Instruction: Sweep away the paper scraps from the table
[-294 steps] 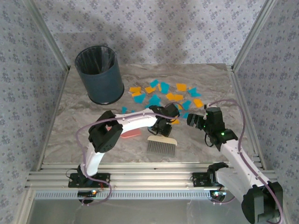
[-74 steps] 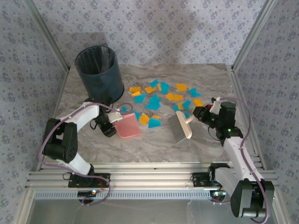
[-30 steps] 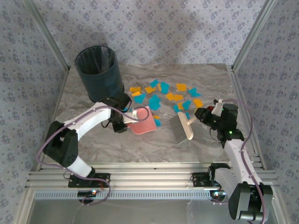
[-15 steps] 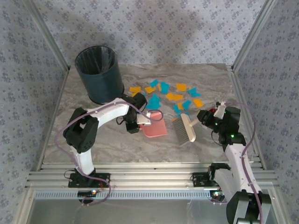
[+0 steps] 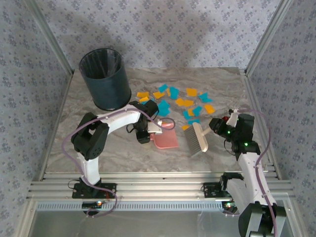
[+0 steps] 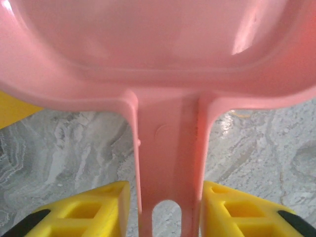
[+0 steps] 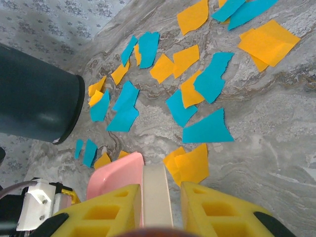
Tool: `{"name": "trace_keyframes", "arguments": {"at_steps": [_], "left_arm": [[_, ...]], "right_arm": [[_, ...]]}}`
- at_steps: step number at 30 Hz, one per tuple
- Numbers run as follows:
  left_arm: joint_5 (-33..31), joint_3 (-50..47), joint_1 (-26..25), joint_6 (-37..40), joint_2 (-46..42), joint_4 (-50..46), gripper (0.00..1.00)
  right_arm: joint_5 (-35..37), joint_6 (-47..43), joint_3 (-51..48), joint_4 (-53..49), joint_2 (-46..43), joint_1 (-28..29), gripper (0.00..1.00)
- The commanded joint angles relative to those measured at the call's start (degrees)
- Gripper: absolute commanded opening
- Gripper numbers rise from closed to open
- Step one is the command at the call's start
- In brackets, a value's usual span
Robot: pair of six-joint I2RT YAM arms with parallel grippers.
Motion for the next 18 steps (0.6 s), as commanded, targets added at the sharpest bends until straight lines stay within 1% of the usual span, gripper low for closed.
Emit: {"name": "trace_keyframes", "arguments": {"at_steps": [1,4,7,11,18], "left_arm": [[1.69,-1.77,0.74,-1.55,-0.72,2.67,0.48],[4.26,-4.07,1.87,-2.8,-2.77,6.11,0.56],[7.36,-7.33,3.12,-3.8,-5.27,10.63,0.62],[10.03,-10.93,4.29,-4.8,-7.38,15.75,0.62],[12.8,-12.02,4.62,-4.71,-6.51,16.63,0.61]], "right_arm": [[-0.18,-0.74,0.28,-0.7,-1.16,-0.52,0.0],[-0.32,-0.8,0.37,-0.79,-1.34,-0.63,0.0],[-0.33,-0.87,0.44,-1.07,-1.59,-0.71,0.0],[-0.41,-0.84,0.5,-1.12,-1.93,-0.81,0.0],[-0.39,-0.96,0.74,-1.34,-1.96,-0.92,0.0]]}}
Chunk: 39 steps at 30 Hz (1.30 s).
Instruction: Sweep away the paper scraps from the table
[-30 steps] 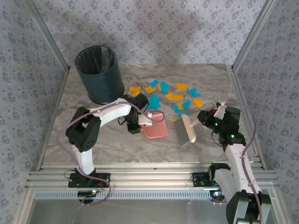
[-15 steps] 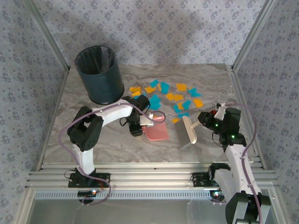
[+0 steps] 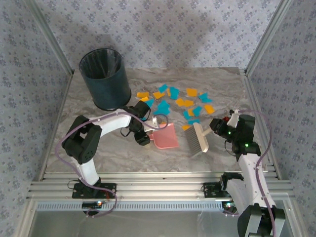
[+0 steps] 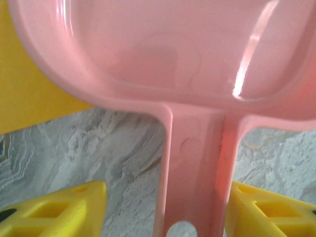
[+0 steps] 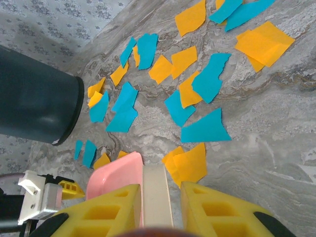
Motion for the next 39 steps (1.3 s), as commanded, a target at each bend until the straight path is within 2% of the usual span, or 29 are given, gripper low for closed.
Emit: {"name": "trace_keyframes", "arguments": {"at_steps": [1,22,28,32,39], "left_arm": [[3.86,-0.69,0.15,-0.51,-0.49,1.78,0.61],[2.31,1.16,-1.81,0.98,2.73,-0.53,0.57],[1.2,2.11,-2.63,1.29,4.51,-1.57,0.52],[1.26,2.11,-2.68,1.4,4.33,-1.72,0.4],[0.62,3.55,-2.97,2.76,2.05,-5.42,0.04]], "right_arm": [[-0.37,-0.74,0.76,-0.32,-0.9,-0.33,0.0],[-0.48,-0.96,0.81,-0.8,-0.93,-0.72,0.0],[-0.74,-1.09,0.81,-1.02,-0.96,-0.99,0.0],[-0.9,-1.13,0.72,-1.0,-0.92,-1.13,0.0],[-1.03,-1.1,0.72,-0.99,-0.91,-1.42,0.0]]}}
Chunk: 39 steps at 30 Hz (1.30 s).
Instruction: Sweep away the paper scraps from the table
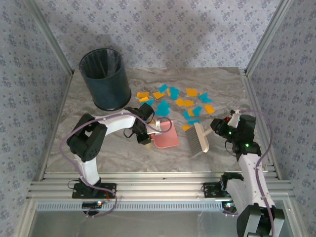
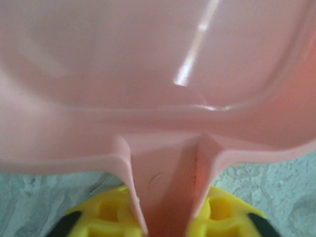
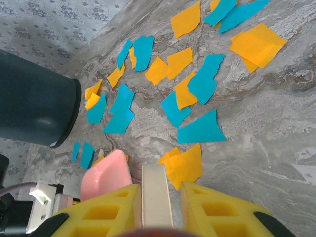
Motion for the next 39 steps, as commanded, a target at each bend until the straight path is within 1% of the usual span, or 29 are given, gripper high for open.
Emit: {"name": "trace_keyframes", "arguments": {"at_steps": [1,3,11,16,23,34,36,39], "left_arm": [[0.65,2.17,-0.58,1.98,-1.74,-4.49,0.03],[0.21,2.92,-0.77,2.47,-3.23,-6.26,0.0],[-1.55,7.16,-0.97,1.84,-6.05,-15.62,0.0],[-1.42,6.92,-1.01,2.14,-5.88,-16.05,0.0],[-2.09,6.67,-2.15,2.21,-2.07,-12.68,0.0],[-3.72,14.9,-5.14,3.06,6.97,-15.46,0.0],[-3.85,15.73,-5.27,3.33,8.02,-15.46,0.02],[-3.93,15.66,-5.25,3.62,8.98,-14.33,0.09]], "right_arm": [[-1.0,-0.76,0.72,-0.52,-0.95,-0.5,0.0],[-0.94,-0.69,0.81,0.06,-0.96,-0.56,0.0],[-1.16,-0.14,0.99,1.39,-0.58,-0.71,0.0],[-1.71,0.31,0.86,2.47,-0.11,-0.59,0.0],[-1.12,-0.18,0.72,1.4,-0.59,-0.55,0.0],[1.25,-0.82,0.17,-1.88,-2.29,-0.87,0.0],[1.35,-0.93,0.15,-2.48,-2.5,-0.95,0.0],[1.49,-1.0,0.1,-3.01,-2.83,-1.01,0.0]]}}
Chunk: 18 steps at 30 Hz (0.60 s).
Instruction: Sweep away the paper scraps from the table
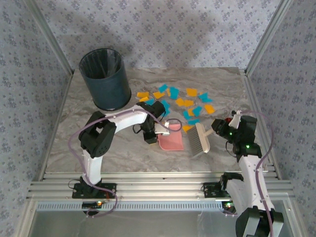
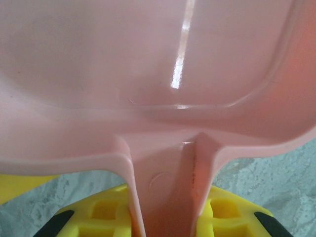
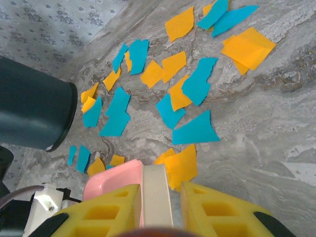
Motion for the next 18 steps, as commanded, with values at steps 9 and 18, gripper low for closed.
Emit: {"name": "trace_keyframes", "arguments": {"at_steps": [9,18], "left_arm": [[1.32,-4.05,0.18,1.35,-1.46,6.35,0.52],[5.74,-8.59,2.96,0.21,-4.6,11.12,0.56]], "right_arm": [[0.1,-1.18,0.63,-2.02,-1.44,-0.79,0.0],[0.07,-1.37,0.74,-2.04,-1.51,-0.95,0.0]]}}
